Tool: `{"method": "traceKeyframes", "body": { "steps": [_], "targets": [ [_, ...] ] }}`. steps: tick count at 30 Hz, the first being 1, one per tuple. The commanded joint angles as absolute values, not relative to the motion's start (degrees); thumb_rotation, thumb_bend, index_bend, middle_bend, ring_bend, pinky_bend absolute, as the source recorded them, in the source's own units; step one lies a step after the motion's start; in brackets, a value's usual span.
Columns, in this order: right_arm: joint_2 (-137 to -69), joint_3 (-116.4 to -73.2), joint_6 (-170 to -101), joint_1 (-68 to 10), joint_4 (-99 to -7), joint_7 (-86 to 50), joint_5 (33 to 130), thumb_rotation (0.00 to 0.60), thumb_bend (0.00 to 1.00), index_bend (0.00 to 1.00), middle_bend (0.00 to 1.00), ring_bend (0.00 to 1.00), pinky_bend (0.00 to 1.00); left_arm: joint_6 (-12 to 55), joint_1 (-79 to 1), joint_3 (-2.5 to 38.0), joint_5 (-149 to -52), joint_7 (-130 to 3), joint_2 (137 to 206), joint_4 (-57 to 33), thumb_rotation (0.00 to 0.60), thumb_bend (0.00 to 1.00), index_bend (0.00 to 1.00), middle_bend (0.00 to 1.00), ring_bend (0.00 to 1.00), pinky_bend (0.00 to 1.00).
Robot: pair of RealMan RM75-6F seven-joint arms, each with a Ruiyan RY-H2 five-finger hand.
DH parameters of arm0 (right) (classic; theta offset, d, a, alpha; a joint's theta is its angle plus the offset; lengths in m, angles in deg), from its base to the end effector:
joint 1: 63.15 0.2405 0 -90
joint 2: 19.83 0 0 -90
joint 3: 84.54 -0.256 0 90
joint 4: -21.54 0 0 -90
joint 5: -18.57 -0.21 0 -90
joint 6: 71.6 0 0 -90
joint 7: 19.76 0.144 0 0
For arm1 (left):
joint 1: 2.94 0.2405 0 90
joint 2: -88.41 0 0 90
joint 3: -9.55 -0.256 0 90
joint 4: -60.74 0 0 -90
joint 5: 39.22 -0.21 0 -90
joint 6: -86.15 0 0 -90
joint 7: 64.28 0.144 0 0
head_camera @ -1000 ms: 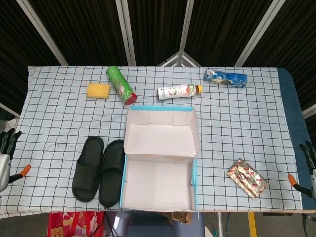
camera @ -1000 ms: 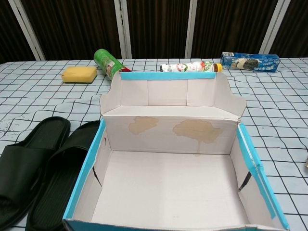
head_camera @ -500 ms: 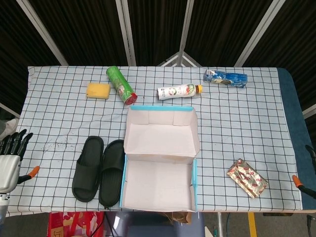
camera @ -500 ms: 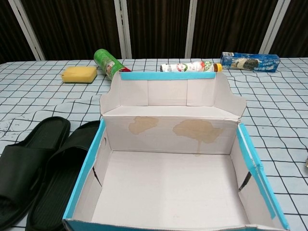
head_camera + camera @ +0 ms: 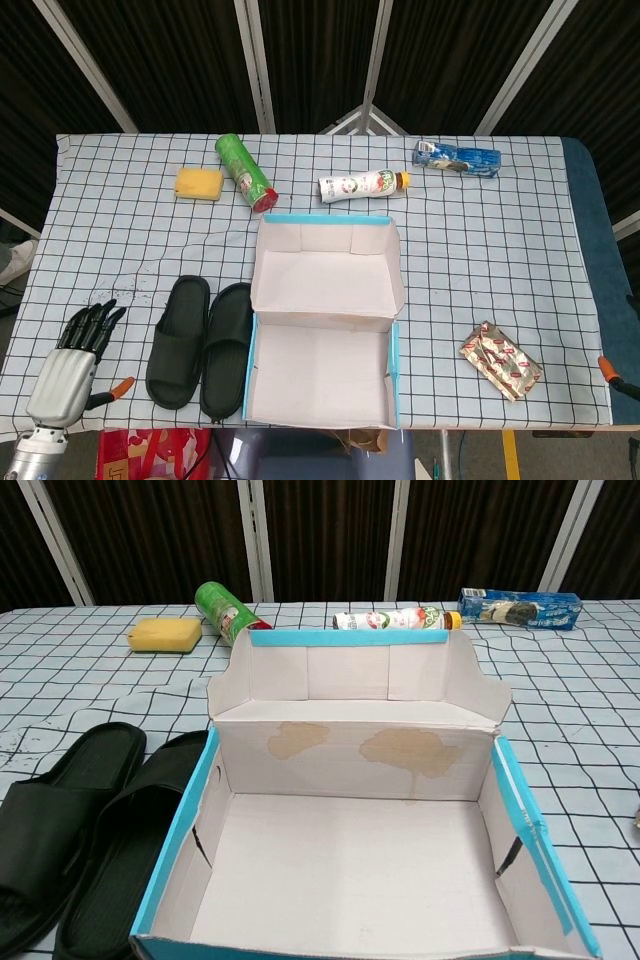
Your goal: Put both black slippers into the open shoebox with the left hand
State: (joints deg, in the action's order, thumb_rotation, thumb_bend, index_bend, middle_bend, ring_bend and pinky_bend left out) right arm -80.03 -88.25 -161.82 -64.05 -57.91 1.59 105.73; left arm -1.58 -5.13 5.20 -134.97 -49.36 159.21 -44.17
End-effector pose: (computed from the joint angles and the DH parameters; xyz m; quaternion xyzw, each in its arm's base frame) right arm -0.3608 -0.1511 0.2212 0.5448 -0.3971 0.4237 0.6050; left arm -0.2419 0.1366 0.0988 -0.6313 -0.4007 -0.4157 0.5178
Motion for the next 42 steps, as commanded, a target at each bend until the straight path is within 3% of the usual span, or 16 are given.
{"method": "traceKeyframes", "body": {
  "steps": [1,34,42],
  "targets": [
    [-80.0,-88.2,-161.7,-64.0,-58.0,1.6,105.8,0.600,0.31,0.06,0.02,0.00,0.00,-0.3,-5.0,4.5,-134.7,-48.4,160.3,-42.9,0.600,0.24,0.00,0.02,0.00,0.00],
    [-80.3,-87.9,-158.9,-63.0,-57.1,2.2,105.2,0.600,0.31,0.06,0.02,0.00,0.00,8.0,-8.3,6.5,-130.1,-44.1,174.8,-27.0,0.600,0.24,0.00,0.11,0.00,0.00],
    [-80.4,-87.9,-158.4,-62.8,-57.1,1.8,105.1,0.600,0.31,0.06,0.02,0.00,0.00,7.9,-9.1,7.5,-129.4,-44.1,176.8,-24.2,0.600,0.24,0.11,0.22,0.00,0.00]
  ]
}}
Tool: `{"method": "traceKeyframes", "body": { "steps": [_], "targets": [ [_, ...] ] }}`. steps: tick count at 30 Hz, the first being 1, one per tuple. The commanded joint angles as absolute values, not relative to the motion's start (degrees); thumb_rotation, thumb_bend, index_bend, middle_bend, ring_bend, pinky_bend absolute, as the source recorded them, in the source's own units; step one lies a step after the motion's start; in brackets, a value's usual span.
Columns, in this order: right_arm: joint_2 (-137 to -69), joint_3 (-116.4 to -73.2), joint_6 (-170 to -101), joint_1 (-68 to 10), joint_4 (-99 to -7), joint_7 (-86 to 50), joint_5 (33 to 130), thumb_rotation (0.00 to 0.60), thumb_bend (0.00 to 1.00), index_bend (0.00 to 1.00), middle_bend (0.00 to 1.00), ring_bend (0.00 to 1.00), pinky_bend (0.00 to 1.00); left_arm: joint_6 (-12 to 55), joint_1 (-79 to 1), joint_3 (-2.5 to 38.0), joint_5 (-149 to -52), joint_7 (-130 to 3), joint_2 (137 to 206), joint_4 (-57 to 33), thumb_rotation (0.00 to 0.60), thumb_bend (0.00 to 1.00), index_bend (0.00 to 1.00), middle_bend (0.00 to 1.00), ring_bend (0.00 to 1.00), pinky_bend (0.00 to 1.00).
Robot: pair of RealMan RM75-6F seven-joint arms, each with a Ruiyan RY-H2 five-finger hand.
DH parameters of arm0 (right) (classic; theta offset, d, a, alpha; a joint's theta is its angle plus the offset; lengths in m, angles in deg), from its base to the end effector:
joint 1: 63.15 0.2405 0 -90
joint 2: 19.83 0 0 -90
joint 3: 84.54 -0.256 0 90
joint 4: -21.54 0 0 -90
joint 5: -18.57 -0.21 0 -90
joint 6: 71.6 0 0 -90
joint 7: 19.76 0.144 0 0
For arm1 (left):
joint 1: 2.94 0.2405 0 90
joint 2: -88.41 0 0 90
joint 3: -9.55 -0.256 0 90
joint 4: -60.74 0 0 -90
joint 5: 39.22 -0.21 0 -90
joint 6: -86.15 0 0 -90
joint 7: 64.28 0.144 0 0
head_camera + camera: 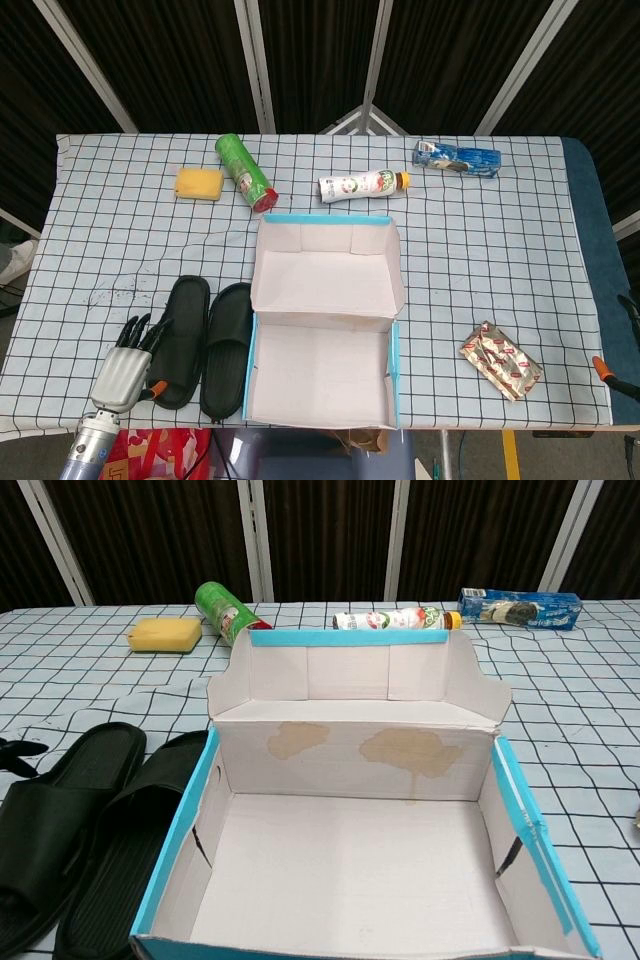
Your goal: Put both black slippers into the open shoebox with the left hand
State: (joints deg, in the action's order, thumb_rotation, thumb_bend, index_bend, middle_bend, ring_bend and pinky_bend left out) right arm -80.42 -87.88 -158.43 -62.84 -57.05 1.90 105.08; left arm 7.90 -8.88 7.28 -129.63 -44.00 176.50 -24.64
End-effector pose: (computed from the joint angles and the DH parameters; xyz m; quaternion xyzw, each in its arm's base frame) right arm -0.3670 -0.1576 0.2146 0.5512 -0.4146 0.4068 0.5990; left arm -0.2671 0.1599 0.0058 -0.6888 -0.3826 -0.3440 0.5107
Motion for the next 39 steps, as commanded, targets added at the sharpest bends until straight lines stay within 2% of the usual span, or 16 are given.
{"method": "traceKeyframes", "body": {
  "steps": [1,18,26,31,39],
  "targets": [
    [-80.5,-87.9,-158.3,-62.8,-57.1,1.7,105.1,0.600,0.31,0.06,0.02,0.00,0.00,7.9,-9.2,7.6,-129.4,-44.1,177.0,-24.0,0.600,0.24,0.12,0.23,0.00,0.00],
    [-80.5,-87.8,-158.1,-62.7,-57.4,0.9,104.9,0.600,0.31,0.06,0.02,0.00,0.00,6.5,-10.0,8.4,-129.3,-45.5,178.2,-21.3,0.600,0.24,0.33,0.37,0.00,0.00],
    [-80.5,-87.7,-158.1,-62.6,-57.5,0.8,105.1,0.600,0.31,0.06,0.02,0.00,0.00,4.5,-10.4,9.4,-129.8,-45.2,176.6,-21.6,0.600,0.26,0.43,0.45,0.01,0.00],
    [-80.3,-87.7,-158.2,-62.7,-57.7,0.9,105.0,0.600,0.31,0.06,0.02,0.00,0.00,0.7,-10.8,11.5,-131.8,-45.7,172.3,-24.4,0.600,0.29,0.44,0.45,0.03,0.00],
    [-80.1,-87.6,-158.4,-62.8,-58.5,0.4,105.4,0.600,0.31,0.06,0.02,0.00,0.00,-1.4,-18.4,18.9,-143.3,-37.7,157.1,-37.6,0.600,0.30,0.43,0.44,0.03,0.00]
  ]
}}
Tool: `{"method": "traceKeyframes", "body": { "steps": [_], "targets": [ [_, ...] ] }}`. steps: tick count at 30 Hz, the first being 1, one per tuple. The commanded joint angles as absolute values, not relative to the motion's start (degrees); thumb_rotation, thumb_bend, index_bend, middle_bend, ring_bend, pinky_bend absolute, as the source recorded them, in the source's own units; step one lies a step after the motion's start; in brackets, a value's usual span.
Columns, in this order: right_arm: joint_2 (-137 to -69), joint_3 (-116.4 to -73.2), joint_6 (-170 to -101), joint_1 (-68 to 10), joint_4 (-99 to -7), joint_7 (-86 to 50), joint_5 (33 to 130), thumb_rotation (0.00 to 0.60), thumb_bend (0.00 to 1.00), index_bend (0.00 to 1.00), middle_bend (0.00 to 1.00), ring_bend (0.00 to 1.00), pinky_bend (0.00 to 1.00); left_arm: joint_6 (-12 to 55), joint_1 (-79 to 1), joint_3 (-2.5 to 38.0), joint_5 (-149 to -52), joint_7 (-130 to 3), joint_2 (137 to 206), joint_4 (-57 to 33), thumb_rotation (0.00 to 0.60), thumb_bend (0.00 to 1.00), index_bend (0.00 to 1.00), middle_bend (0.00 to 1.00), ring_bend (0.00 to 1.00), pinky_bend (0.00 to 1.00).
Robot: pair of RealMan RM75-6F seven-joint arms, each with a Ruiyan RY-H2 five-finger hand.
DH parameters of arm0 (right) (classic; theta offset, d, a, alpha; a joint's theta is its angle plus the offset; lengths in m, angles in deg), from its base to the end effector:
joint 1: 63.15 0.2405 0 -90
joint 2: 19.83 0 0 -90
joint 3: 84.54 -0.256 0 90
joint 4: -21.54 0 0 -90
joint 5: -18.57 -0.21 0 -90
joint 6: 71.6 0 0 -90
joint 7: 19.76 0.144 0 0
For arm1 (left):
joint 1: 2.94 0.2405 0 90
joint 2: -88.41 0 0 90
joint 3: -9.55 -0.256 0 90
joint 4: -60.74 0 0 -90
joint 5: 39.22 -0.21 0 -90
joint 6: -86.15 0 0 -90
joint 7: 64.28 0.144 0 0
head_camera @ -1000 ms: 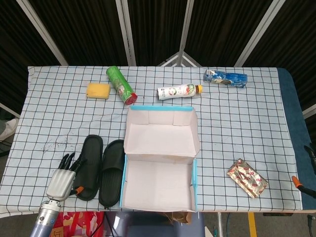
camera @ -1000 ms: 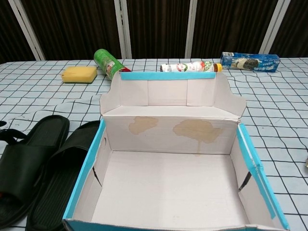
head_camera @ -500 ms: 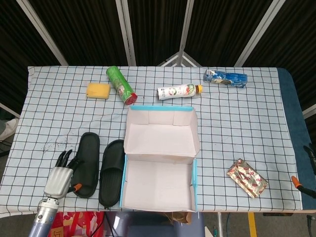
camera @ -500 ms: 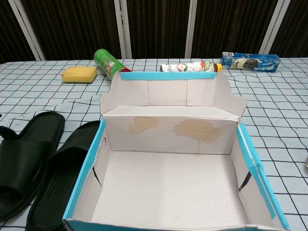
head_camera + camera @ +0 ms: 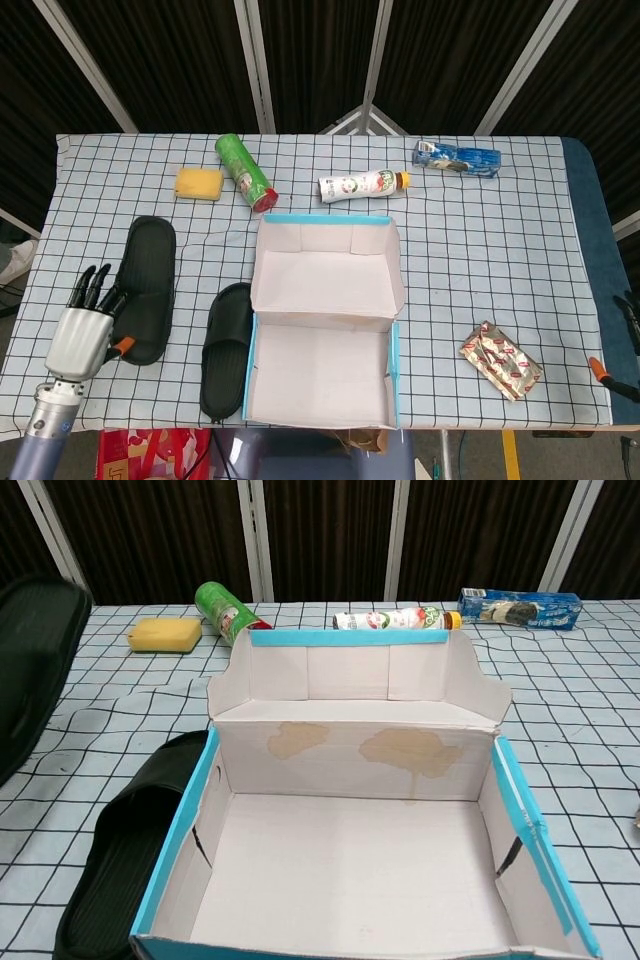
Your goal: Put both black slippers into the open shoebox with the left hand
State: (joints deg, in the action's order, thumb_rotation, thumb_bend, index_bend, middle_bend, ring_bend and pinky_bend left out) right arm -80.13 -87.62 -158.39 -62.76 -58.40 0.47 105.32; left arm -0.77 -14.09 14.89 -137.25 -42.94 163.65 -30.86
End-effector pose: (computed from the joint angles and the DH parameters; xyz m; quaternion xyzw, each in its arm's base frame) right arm -0.3631 -0.1573 0.2119 0.5557 -0.4139 0.4036 0.5975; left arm -0.2375 0.2119 0.1029 -0.6721 -0.2137 -0.4291 0.5643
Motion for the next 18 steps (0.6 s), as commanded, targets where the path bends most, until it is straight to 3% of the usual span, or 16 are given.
{"method": "traceKeyframes", "body": {
  "steps": [1,8,12,18],
  "targets": [
    [-80.1,-87.6,-158.4,-62.8,-58.6,0.3,105.3,0.600,0.31,0.06,0.02,0.00,0.00,-0.7,-19.4,19.6,-144.8,-35.8,155.5,-39.3,0.600,0.30,0.43,0.43,0.03,0.00],
    [-79.9,-87.6,-158.4,-62.9,-58.6,0.6,105.2,0.600,0.31,0.06,0.02,0.00,0.00,8.7,-29.1,23.4,-157.7,-23.5,150.2,-44.2,0.600,0.30,0.43,0.44,0.03,0.02],
    [-79.9,-87.6,-158.6,-62.9,-58.5,0.9,105.2,0.600,0.31,0.06,0.02,0.00,0.00,15.3,-35.3,23.9,-165.7,-18.2,151.0,-42.8,0.600,0.30,0.43,0.44,0.03,0.02],
    [-79.9,-87.7,-158.1,-62.9,-58.1,1.5,104.8,0.600,0.31,0.06,0.02,0.00,0.00,23.6,-40.8,23.2,-169.8,-14.1,154.0,-41.9,0.600,0.30,0.43,0.44,0.03,0.02]
  ]
}}
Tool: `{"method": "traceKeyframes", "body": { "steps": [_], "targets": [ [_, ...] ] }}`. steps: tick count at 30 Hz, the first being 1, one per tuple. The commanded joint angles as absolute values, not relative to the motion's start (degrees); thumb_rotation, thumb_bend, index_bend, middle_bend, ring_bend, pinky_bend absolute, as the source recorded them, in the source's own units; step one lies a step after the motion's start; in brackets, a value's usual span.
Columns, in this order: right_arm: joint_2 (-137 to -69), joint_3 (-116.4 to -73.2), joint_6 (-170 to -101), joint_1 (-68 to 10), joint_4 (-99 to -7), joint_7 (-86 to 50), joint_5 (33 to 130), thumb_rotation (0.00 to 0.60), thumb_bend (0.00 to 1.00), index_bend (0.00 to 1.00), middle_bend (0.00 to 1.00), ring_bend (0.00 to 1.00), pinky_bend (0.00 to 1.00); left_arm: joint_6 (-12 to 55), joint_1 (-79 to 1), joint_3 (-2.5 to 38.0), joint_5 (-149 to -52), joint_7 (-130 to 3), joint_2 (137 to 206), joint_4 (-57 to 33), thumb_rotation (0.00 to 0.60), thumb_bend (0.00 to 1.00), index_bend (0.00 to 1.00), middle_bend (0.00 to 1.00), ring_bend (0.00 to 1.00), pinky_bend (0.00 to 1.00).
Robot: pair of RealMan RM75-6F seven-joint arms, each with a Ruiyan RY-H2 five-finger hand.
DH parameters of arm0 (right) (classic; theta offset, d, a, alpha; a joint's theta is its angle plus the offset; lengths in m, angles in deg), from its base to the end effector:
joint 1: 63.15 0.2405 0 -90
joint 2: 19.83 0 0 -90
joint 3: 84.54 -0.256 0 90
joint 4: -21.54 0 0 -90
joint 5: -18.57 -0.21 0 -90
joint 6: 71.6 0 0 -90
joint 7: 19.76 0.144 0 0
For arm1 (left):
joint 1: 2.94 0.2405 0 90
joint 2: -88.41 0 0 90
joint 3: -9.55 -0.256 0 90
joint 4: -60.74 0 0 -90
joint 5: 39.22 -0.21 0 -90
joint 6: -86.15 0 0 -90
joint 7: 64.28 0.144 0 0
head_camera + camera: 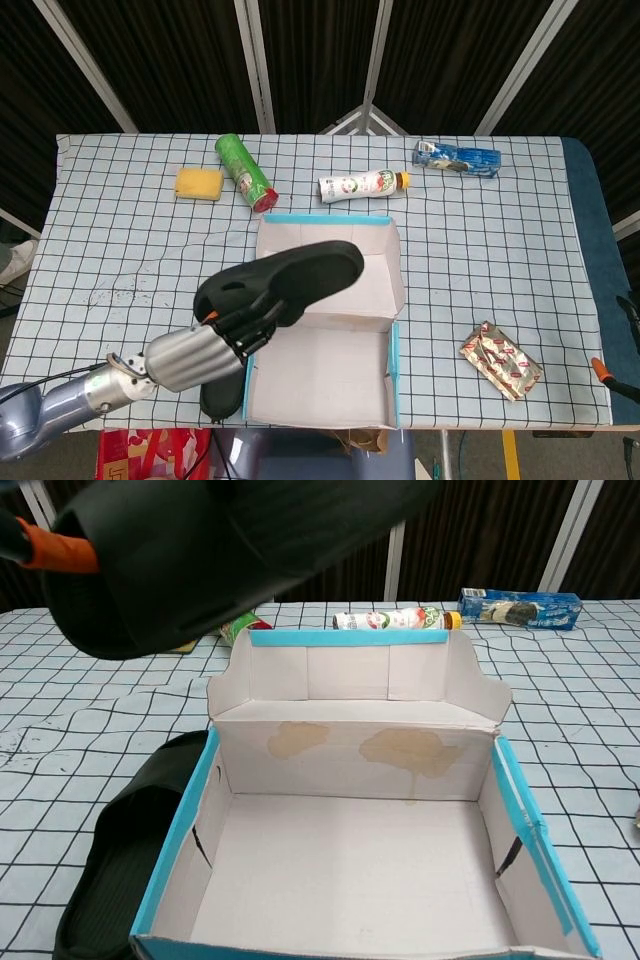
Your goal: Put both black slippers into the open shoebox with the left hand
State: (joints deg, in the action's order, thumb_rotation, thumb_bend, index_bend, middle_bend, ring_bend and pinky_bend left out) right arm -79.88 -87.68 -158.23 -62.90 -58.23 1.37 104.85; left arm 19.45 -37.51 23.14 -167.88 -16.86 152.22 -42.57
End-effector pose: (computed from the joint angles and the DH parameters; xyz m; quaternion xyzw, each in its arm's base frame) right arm -0.3651 -0.1565 0.2145 0.5504 -0.4182 0.4043 0.5989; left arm -0.0715 0.2399 0.1027 -0.7541 0.3305 -0.4140 0.3881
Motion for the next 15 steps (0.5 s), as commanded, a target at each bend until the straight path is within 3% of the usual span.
{"method": "traceKeyframes", "body": {
  "steps": [1,8,15],
  "targets": [
    [-79.9,-87.7,-158.1,-62.8,-58.1,1.7,104.8,0.600,0.31,0.06,0.02,0.00,0.00,24.7,-41.7,23.4,-170.1,-13.4,154.6,-41.6,0.600,0.30,0.43,0.44,0.03,0.02],
    [-79.8,-87.8,-158.2,-63.0,-57.8,2.5,104.6,0.600,0.31,0.06,0.02,0.00,0.00,29.8,-46.0,23.4,-169.7,-12.4,159.1,-39.4,0.600,0.30,0.43,0.44,0.03,0.02],
    [-79.9,-87.9,-158.0,-62.9,-57.4,3.0,104.5,0.600,0.31,0.06,0.02,0.00,0.00,32.1,-47.9,20.7,-169.6,-12.3,162.6,-35.5,0.600,0.31,0.43,0.45,0.03,0.02]
  ]
}}
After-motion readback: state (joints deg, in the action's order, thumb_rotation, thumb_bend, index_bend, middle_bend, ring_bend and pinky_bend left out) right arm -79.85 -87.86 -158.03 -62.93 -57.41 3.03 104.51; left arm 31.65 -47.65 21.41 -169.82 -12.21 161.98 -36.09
